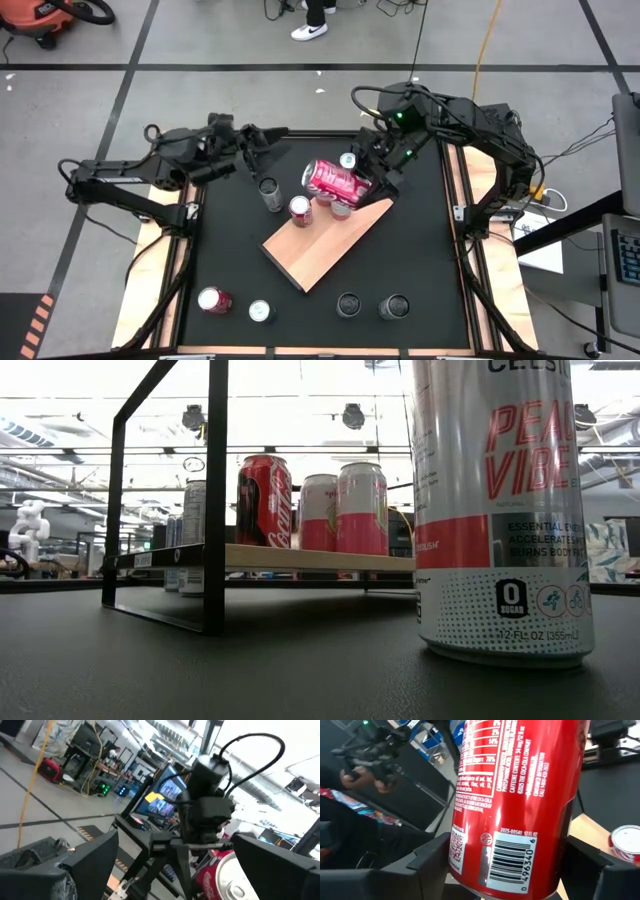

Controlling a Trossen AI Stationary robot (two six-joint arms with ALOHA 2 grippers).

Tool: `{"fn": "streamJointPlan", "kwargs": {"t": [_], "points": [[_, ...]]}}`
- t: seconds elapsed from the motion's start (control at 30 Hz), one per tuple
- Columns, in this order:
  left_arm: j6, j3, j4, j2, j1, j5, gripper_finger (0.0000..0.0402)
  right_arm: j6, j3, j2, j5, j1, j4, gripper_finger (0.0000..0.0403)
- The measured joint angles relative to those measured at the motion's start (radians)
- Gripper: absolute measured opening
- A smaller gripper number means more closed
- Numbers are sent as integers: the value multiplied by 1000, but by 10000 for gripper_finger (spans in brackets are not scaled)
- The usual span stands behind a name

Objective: Place canned beverage on shelf
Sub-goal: Put the top red white soda can on the shelf aligned with the other red white soda can

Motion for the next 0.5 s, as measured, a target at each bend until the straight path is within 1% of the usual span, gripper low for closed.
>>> {"fn": "streamJointPlan", "kwargs": {"t": [0.13,0.2,0.27,0.33,0.4,0.5], "points": [[-9,0,-86,-50,6,-125,397,-9,0,0,-43,0,-9,277],[-9,0,-116,-75,6,-157,397,-26,0,0,-62,0,-33,277],[-10,0,-134,-92,5,-161,397,-54,0,0,-92,0,-71,277],[-11,0,-142,-98,5,-149,397,-89,0,0,-101,0,-104,277],[-36,0,-156,-98,5,-105,397,-126,0,0,-122,0,-147,277],[-74,0,-202,-95,5,-57,397,-174,-2,0,-121,0,-181,277]]}}
